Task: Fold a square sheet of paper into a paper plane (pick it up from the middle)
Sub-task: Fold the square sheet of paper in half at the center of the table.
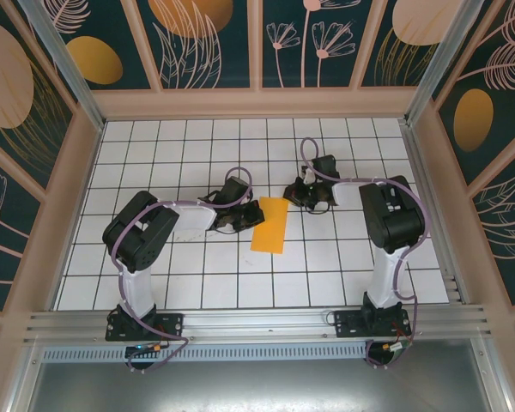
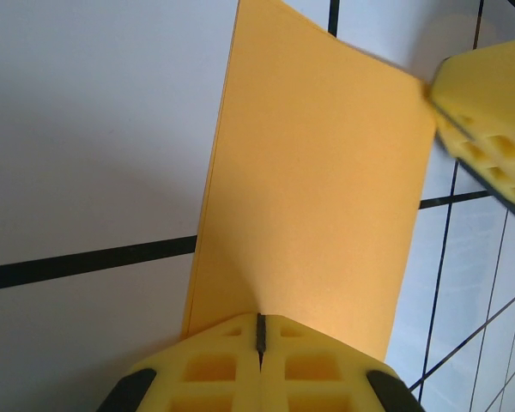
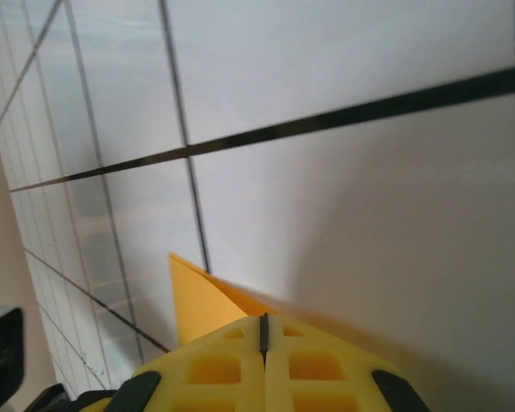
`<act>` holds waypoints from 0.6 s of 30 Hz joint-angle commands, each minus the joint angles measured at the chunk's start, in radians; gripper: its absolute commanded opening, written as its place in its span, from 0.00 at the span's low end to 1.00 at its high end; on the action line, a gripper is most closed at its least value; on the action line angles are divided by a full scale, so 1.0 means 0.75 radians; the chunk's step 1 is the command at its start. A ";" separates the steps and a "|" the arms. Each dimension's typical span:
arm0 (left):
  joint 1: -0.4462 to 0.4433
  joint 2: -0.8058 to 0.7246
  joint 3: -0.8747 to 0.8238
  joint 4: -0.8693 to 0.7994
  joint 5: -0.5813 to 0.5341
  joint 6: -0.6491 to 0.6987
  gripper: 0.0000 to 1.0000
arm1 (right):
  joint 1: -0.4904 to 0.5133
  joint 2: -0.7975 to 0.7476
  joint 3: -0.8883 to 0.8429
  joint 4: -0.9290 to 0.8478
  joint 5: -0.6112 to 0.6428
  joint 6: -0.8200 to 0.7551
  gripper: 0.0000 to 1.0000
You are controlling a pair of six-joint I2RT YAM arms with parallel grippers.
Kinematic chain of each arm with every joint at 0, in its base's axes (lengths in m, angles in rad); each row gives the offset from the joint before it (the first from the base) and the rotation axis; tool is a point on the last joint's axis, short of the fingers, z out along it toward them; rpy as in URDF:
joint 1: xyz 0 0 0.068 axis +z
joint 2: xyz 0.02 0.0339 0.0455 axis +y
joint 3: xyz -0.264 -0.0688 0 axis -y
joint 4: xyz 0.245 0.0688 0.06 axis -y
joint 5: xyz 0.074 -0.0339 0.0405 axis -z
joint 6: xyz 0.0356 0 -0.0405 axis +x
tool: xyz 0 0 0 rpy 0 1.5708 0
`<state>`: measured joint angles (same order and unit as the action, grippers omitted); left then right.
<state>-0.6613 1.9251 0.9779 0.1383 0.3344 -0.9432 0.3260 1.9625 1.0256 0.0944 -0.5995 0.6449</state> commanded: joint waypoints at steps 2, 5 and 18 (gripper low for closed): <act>-0.008 0.047 -0.041 -0.162 -0.047 0.030 0.00 | -0.006 0.070 0.012 -0.097 0.066 0.023 0.00; -0.006 0.046 -0.040 -0.164 -0.045 0.029 0.00 | -0.011 0.083 0.013 -0.117 0.084 0.028 0.00; -0.007 0.037 -0.047 -0.154 -0.044 0.026 0.00 | -0.078 -0.128 0.058 -0.052 -0.112 0.147 0.00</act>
<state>-0.6613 1.9244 0.9779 0.1383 0.3332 -0.9428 0.2760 1.9274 1.0458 0.0547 -0.6418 0.7208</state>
